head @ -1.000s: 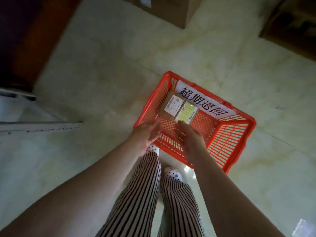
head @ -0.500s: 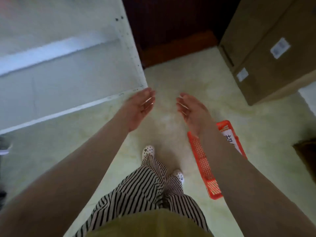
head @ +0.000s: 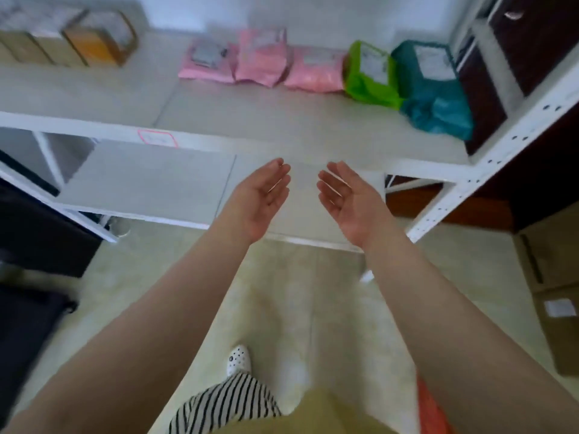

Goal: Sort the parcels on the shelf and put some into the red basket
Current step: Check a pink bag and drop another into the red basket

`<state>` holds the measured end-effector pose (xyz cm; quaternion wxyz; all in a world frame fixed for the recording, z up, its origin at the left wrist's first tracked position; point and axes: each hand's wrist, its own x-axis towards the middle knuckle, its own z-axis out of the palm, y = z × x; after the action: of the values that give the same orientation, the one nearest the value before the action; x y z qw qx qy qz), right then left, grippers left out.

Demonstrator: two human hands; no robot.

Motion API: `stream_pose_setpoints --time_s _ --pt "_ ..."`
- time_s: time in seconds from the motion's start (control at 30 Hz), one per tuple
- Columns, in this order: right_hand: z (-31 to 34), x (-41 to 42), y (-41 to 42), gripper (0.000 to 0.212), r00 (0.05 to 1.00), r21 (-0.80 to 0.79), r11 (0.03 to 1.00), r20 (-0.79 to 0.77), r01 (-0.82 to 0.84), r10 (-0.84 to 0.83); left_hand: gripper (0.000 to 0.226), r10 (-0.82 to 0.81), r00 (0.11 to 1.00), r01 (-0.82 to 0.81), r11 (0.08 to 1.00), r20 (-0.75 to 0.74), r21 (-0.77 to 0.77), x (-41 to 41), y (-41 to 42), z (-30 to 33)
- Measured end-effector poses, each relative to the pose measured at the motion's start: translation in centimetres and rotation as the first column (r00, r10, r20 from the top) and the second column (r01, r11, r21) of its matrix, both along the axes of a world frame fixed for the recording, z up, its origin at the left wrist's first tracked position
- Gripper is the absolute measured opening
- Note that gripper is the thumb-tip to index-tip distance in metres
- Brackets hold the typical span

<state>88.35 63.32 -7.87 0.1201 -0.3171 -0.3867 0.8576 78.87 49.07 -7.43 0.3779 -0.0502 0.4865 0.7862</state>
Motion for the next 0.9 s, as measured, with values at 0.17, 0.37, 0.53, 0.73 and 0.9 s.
stream_pose_setpoints --time_s 0.17,0.37,0.53,0.73,0.9 --pt "4.2 -12.0 -4.9 0.017 0.999 0.015 1.0 -0.036 0.001 -0.001 0.012 0.092 0.995 -0.09 0.995 -0.045 0.031 -10.7 -4.8 4.5" --pt "5.3 -21.2 -7.6 0.028 0.995 0.02 1.0 0.097 0.023 -0.025 0.005 0.201 0.979 -0.201 0.979 -0.019 -0.03 -18.7 -6.5 6.6" --pt "4.5 -27.3 -7.0 0.03 0.984 -0.013 0.999 0.175 0.036 -0.033 0.019 0.24 0.971 -0.24 0.961 -0.012 -0.135 -23.8 -5.3 5.9" --pt "3.7 -34.2 -5.4 0.036 0.976 -0.077 0.996 0.214 0.05 -0.032 0.053 0.311 0.95 -0.31 0.931 -0.028 -0.192 -29.4 -3.7 5.1" --pt "3.3 -38.3 -5.0 0.037 0.962 -0.097 0.993 0.271 0.07 -0.041 0.068 0.288 0.956 -0.291 0.922 -0.05 -0.255 -33.7 -2.3 5.3"
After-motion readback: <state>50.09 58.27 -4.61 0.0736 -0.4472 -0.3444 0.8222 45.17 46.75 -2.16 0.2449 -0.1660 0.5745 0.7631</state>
